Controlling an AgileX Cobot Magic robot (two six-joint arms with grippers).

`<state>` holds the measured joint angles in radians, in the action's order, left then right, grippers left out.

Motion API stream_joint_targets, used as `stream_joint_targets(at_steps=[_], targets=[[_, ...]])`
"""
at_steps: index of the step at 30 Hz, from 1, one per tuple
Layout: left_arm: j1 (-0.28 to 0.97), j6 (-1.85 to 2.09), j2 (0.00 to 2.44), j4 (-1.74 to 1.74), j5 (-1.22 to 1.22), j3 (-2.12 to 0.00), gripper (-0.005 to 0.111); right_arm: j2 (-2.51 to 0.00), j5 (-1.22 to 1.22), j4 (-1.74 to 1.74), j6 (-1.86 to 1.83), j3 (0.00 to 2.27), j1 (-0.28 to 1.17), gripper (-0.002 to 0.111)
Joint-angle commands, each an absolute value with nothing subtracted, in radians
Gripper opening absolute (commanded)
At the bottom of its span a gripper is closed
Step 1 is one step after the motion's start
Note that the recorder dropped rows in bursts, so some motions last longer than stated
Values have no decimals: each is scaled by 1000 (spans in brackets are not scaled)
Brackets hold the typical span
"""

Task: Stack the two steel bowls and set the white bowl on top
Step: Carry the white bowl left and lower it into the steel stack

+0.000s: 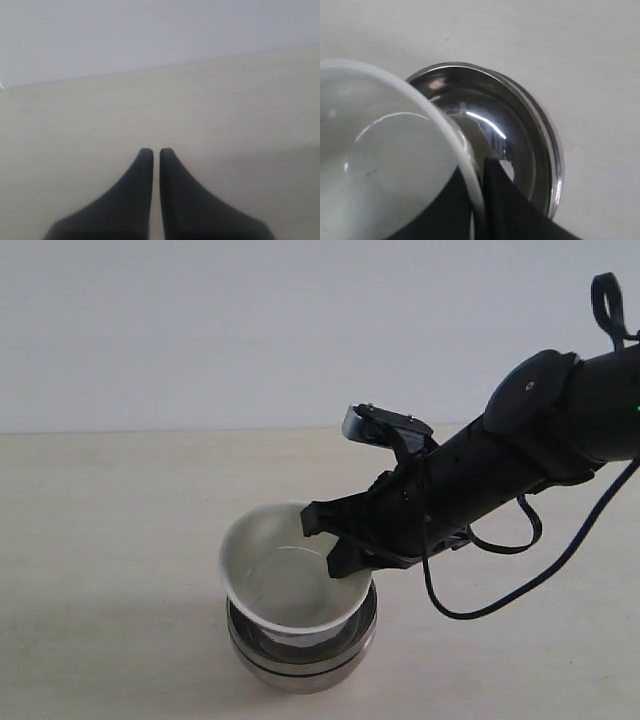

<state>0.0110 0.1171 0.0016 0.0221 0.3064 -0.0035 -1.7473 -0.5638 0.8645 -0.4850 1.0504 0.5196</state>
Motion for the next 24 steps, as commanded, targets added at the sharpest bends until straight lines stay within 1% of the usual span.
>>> stream_joint_targets(at_steps=[1, 17, 18, 19, 21, 22, 24], targets=[[10, 120, 0, 13, 307, 0, 4, -1776, -538, 854, -481, 1059, 521, 0], [10, 120, 0, 13, 307, 0, 4, -1790, -545, 854, -507, 1059, 521, 1], [10, 120, 0, 13, 307, 0, 4, -1790, -545, 854, -507, 1059, 521, 6], [10, 120, 0, 13, 307, 0, 4, -1790, -549, 856, -507, 1059, 521, 14], [10, 120, 0, 13, 307, 0, 4, -1790, -552, 866, -505, 1059, 521, 38], [10, 120, 0, 13, 307, 0, 4, -1790, -552, 869, -503, 1059, 521, 41], [10, 120, 0, 13, 307, 0, 4, -1790, -550, 871, -503, 1059, 521, 40]])
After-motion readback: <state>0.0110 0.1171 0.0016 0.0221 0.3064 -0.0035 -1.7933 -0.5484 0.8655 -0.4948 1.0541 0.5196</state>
